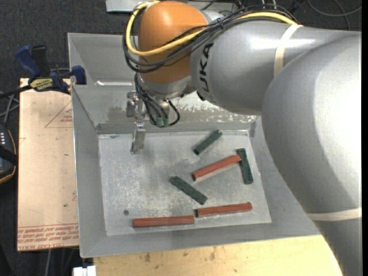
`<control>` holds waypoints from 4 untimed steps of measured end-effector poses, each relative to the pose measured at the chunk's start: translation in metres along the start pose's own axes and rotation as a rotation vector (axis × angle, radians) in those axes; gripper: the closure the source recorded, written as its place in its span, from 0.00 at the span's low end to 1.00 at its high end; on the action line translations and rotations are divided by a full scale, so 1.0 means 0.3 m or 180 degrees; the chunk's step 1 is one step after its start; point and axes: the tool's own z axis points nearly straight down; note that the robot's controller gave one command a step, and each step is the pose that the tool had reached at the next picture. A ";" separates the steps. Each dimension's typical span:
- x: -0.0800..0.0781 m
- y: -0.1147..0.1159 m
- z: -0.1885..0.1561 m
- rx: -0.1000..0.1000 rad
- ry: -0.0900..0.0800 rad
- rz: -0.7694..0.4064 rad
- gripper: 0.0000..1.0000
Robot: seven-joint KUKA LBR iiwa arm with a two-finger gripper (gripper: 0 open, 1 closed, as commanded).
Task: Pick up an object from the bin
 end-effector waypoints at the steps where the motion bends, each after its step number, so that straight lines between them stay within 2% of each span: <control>1: 0.000 0.000 0.000 0.0000 0.0000 0.0000 0.00; 2: 0.083 -0.179 0.092 -0.0005 -0.0006 0.0022 0.00; 3: 0.105 -0.281 0.127 0.0014 0.0012 -0.0350 0.00; 4: 0.182 -0.314 0.193 0.0002 -0.0005 -0.0677 0.00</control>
Offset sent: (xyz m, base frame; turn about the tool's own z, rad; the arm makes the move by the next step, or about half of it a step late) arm -0.0364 -0.0831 -0.0414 0.0138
